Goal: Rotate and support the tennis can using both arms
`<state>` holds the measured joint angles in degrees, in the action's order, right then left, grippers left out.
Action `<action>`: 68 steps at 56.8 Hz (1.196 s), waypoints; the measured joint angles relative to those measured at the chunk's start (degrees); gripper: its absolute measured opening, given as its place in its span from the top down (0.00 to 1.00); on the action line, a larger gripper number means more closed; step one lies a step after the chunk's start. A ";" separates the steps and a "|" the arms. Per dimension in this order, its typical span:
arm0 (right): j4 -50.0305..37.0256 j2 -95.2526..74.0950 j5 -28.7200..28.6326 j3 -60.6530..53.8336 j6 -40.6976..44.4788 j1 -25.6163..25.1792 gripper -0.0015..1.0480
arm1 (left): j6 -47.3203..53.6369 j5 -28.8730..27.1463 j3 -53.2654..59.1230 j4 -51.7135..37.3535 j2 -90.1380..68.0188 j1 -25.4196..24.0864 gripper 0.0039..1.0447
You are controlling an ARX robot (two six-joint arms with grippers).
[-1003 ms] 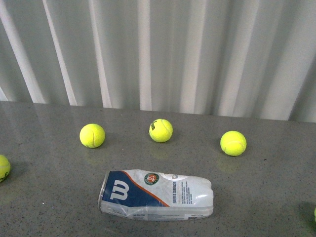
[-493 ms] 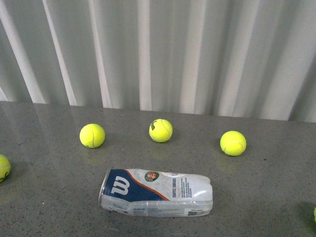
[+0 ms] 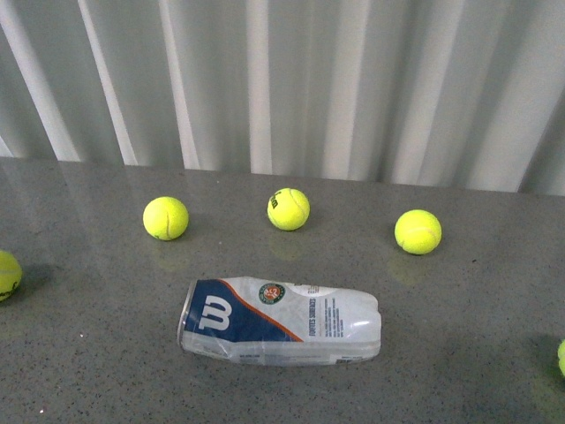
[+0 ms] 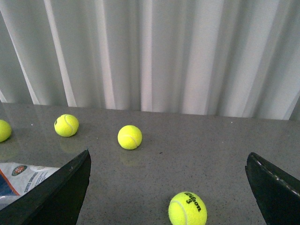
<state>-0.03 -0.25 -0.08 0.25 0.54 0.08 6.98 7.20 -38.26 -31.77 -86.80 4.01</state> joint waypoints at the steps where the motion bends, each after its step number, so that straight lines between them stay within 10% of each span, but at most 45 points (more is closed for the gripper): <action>1: 0.00 0.00 0.02 0.00 0.00 0.00 0.07 | -0.11 0.20 -1.70 0.66 -3.41 0.28 0.06; 21: 0.00 0.00 0.02 0.00 0.00 0.00 0.07 | -3.54 1.62 -16.55 6.19 -29.77 3.50 0.06; 68: 0.00 0.00 0.02 0.00 0.00 0.00 0.07 | -9.92 15.37 -13.62 14.73 -25.88 -1.88 0.06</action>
<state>-0.03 -0.25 -0.05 0.25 0.54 0.08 -2.94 22.57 -51.88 -17.04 -112.68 2.13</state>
